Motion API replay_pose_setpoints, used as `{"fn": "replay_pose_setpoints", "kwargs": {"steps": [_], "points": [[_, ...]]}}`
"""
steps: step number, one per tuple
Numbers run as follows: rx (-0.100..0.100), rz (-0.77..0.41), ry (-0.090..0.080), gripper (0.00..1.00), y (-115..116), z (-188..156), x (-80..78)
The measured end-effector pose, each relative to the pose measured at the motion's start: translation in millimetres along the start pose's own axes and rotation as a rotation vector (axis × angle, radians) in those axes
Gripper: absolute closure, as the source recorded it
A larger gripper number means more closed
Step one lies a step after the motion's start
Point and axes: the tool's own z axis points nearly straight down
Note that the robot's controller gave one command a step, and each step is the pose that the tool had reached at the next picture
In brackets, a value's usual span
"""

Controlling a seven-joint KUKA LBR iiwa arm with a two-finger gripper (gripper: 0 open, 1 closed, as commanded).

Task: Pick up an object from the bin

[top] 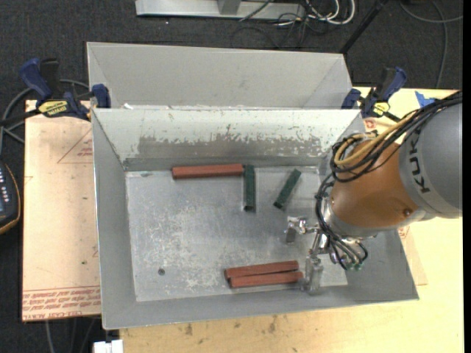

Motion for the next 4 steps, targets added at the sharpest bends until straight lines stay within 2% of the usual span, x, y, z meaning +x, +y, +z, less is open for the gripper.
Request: {"fn": "replay_pose_setpoints", "kwargs": {"steps": [1, 2, 3, 4], "points": [[0.003, -0.084, -0.003, 0.0, -33, -107, 8.3], [-0.001, -0.182, -0.002, 0.0, -2, -90, -79.4], [-0.001, -0.318, 0.003, 0.0, -22, -39, -150.2], [-0.002, -0.402, 0.007, 0.0, -33, 12, -153.6]]}}
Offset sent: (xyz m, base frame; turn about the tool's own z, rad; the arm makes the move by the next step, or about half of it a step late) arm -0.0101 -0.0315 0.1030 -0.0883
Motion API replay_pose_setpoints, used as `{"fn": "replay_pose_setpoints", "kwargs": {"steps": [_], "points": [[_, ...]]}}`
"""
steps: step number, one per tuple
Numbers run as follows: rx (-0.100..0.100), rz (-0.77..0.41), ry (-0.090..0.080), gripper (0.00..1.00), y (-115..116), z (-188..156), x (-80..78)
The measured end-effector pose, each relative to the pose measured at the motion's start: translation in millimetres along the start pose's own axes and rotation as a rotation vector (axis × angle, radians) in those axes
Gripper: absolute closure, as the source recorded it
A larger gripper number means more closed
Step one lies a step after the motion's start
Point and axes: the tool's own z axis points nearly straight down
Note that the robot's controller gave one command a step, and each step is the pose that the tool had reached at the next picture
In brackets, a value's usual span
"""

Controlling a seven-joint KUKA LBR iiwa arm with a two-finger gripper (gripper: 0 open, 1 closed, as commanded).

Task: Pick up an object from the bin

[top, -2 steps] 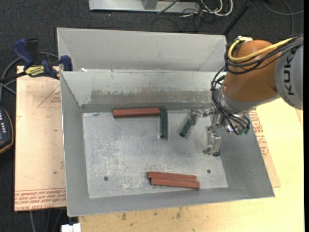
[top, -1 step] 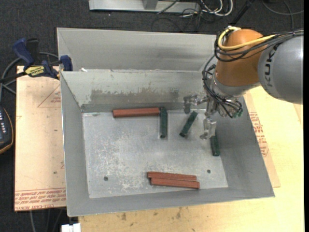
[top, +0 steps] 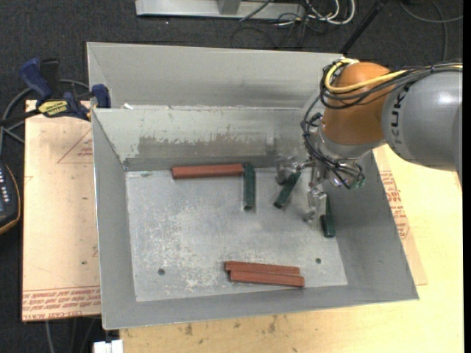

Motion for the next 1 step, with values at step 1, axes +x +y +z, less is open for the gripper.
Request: {"fn": "replay_pose_setpoints", "kwargs": {"steps": [1], "points": [[0.002, 0.001, -0.004, 1.0, -0.5, -3.5, -1.3]]}}
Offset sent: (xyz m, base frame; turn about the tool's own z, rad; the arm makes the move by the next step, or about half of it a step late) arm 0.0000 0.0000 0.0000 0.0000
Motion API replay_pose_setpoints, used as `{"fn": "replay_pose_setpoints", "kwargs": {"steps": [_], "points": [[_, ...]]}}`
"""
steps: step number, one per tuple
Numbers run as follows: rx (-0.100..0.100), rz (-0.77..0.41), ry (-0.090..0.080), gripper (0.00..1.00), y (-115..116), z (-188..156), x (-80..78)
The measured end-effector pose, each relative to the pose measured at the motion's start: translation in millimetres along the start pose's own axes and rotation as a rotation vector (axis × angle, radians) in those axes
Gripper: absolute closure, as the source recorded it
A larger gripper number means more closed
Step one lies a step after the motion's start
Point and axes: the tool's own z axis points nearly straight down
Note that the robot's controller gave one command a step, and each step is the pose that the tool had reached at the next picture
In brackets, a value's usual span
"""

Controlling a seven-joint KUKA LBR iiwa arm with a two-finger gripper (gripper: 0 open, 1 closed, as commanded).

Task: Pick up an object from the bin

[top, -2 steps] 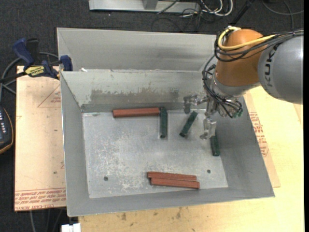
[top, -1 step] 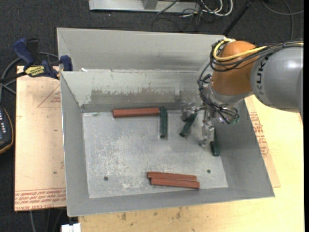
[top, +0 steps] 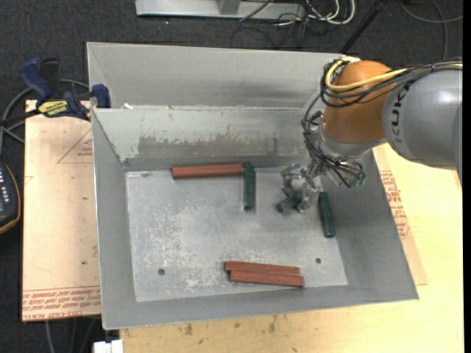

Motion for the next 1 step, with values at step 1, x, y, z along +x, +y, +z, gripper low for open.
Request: {"fn": "replay_pose_setpoints", "kwargs": {"steps": [1], "points": [[0.005, -0.077, -0.008, 1.0, 46.3, -157.6, 4.6]]}}
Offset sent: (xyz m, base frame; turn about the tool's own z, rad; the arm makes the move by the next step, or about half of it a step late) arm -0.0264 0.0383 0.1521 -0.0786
